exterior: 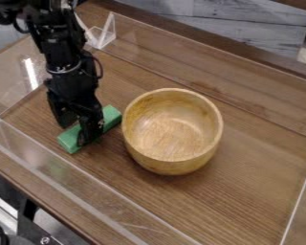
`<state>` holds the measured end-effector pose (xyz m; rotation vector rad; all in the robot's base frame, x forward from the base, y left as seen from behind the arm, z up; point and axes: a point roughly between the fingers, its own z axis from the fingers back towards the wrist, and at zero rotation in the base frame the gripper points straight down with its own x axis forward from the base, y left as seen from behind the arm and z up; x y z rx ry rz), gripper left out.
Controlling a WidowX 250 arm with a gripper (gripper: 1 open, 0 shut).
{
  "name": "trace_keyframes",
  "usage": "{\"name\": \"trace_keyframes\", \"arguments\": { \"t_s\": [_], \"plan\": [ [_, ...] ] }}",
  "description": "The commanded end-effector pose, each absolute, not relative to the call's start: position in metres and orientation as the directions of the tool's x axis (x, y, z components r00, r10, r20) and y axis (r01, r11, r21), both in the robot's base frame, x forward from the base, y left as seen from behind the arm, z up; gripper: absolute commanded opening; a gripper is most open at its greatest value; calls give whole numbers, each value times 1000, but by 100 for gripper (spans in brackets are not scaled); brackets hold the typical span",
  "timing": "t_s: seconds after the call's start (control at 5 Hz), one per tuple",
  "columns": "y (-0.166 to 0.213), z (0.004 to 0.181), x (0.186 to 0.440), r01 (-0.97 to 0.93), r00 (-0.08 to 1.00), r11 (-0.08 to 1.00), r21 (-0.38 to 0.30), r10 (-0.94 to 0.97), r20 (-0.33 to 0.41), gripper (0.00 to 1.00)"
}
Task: Put the green block in the brown bowl
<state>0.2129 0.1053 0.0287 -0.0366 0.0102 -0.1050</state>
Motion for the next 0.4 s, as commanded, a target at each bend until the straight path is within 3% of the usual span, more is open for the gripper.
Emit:
{"name": "trace_keyframes", "arguments": {
  "t_s": [0.0, 0.2],
  "plan": [
    [109, 38, 224, 103, 994, 994, -19, -102, 28, 0],
    [107, 43, 223, 88, 996, 995, -35, -88, 11, 0]
  ]
}}
